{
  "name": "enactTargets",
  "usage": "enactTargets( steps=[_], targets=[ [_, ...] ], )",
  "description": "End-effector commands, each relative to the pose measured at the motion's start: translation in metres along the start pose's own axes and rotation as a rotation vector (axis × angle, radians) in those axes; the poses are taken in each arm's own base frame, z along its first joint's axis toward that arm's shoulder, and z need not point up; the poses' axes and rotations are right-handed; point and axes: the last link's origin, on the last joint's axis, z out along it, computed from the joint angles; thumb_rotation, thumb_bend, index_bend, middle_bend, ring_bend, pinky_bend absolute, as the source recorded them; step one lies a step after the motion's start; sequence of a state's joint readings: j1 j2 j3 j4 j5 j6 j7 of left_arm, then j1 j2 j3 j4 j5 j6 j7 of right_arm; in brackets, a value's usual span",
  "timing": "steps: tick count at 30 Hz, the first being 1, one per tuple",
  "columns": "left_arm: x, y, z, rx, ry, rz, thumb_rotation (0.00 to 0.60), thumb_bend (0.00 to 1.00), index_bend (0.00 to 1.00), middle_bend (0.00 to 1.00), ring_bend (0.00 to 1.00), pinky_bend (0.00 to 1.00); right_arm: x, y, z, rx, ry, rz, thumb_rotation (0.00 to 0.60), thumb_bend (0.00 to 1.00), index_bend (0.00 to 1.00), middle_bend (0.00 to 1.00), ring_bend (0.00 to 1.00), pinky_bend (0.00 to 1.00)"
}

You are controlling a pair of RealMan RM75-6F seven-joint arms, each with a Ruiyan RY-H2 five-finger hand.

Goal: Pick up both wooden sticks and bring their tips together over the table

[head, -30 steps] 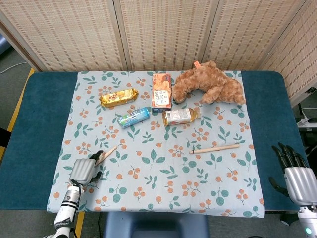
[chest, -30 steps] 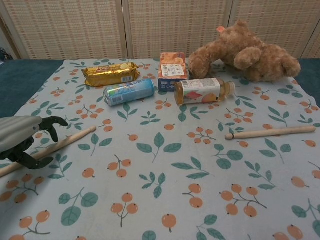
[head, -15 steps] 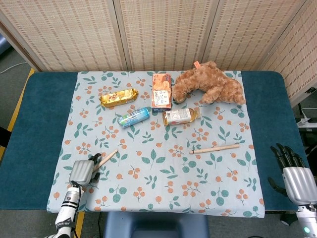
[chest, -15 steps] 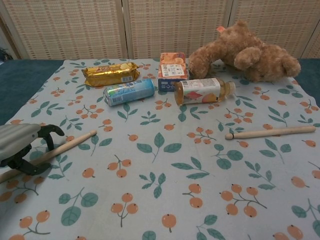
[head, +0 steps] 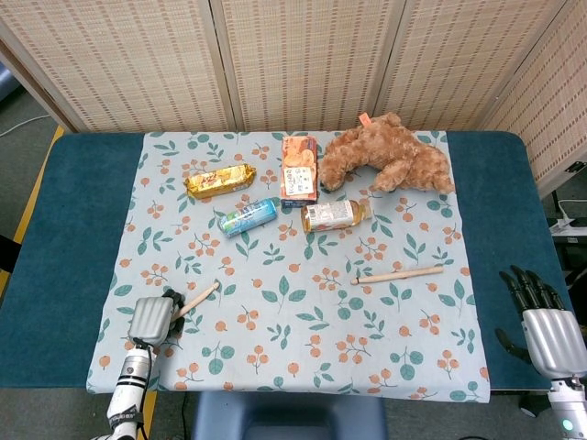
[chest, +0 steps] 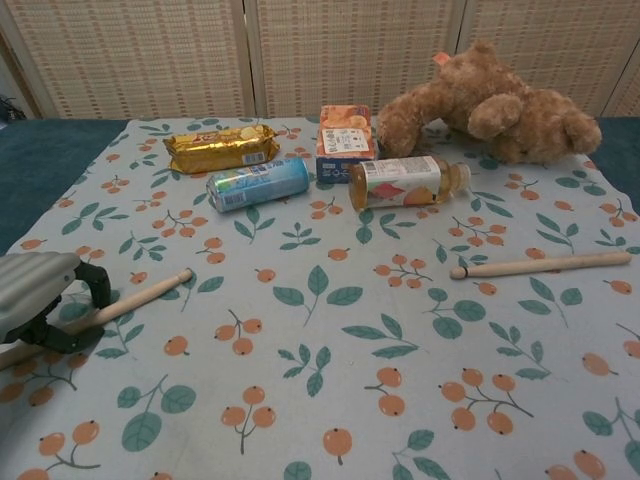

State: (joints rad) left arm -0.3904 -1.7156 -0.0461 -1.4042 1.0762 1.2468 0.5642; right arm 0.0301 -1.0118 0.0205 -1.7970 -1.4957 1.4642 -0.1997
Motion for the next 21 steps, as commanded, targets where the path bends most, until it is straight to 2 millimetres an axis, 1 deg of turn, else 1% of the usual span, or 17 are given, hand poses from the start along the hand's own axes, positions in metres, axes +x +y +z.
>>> enactTargets(
  steps=[1,5,10,13,16,17,19,21],
  targets=[
    [-0.001,0.000,0.000,0.002,0.011,0.007,0.600,0.36,0.59,0.74,0.95,1.00,0.000,0.000,0.000,0.000,-0.001,0.000,0.600,0.20,0.09,0.01,0.00,0.16],
    [0.000,0.000,0.002,0.002,0.041,0.014,0.600,0.39,0.65,0.80,0.96,1.00,-0.001,0.000,0.000,-0.001,-0.003,-0.001,0.600,0.20,0.09,0.01,0.00,0.16],
    [0.007,0.000,0.003,-0.008,0.106,0.001,0.600,0.40,0.68,0.84,0.98,1.00,-0.002,0.000,0.002,0.002,-0.012,-0.007,0.600,0.20,0.09,0.01,0.00,0.16],
    [0.019,-0.002,0.003,-0.010,0.153,-0.029,0.600,0.40,0.68,0.85,0.98,1.00,-0.004,0.000,0.005,0.010,-0.013,-0.017,0.600,0.20,0.10,0.01,0.00,0.17],
    [0.037,-0.005,0.002,-0.019,0.210,-0.056,0.600,0.40,0.68,0.85,0.98,1.00,-0.006,0.000,0.009,0.012,-0.020,-0.018,0.600,0.20,0.11,0.01,0.00,0.18],
    [0.043,-0.005,0.001,-0.025,0.223,-0.064,0.600,0.40,0.68,0.85,0.98,1.00,-0.006,0.000,0.010,0.013,-0.018,-0.020,0.600,0.20,0.11,0.01,0.00,0.21],
    [0.058,-0.007,-0.001,-0.039,0.253,-0.095,0.600,0.40,0.68,0.86,0.98,1.00,-0.008,0.000,0.016,0.013,-0.011,-0.016,0.600,0.20,0.14,0.04,0.01,0.34],
    [0.074,-0.010,-0.001,-0.056,0.282,-0.121,0.600,0.40,0.68,0.86,0.98,1.00,-0.013,0.001,0.025,0.010,-0.022,-0.010,0.600,0.20,0.17,0.08,0.06,0.40]
  ],
)
